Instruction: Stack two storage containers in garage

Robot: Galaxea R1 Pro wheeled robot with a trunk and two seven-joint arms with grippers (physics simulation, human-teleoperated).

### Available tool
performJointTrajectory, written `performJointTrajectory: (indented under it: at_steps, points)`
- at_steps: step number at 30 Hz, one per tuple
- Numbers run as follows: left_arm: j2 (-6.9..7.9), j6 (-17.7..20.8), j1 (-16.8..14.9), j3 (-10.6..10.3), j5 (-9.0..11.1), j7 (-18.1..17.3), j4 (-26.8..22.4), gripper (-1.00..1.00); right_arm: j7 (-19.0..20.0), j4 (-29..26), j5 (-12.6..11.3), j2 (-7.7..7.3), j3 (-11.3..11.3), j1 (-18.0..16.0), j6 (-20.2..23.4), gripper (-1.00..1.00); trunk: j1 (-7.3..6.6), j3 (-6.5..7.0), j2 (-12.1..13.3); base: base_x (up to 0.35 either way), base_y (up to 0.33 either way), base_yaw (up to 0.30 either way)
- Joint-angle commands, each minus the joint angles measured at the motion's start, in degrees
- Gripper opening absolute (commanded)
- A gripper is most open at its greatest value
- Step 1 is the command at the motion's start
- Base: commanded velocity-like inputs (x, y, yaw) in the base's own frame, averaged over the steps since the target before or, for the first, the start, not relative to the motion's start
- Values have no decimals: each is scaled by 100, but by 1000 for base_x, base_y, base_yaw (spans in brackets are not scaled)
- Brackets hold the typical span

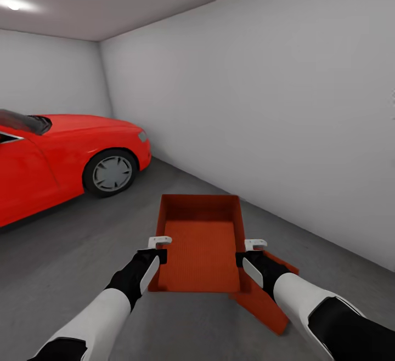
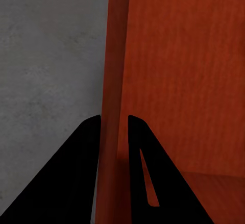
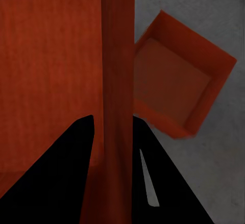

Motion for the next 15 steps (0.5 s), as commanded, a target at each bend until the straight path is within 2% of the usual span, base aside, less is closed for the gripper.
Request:
performJointTrajectory:
  at_steps: [1, 15]
  points:
    - [10, 69, 0, 21, -98, 71, -8, -100, -200, -15, 156, -58, -203, -11, 41, -100, 7, -12, -13, 316, 0, -217]
    - [10, 72, 0, 22, -100, 71, -6, -100, -200, -16, 156, -58, -203, -11, 41, -100, 7, -12, -13, 316, 0, -241]
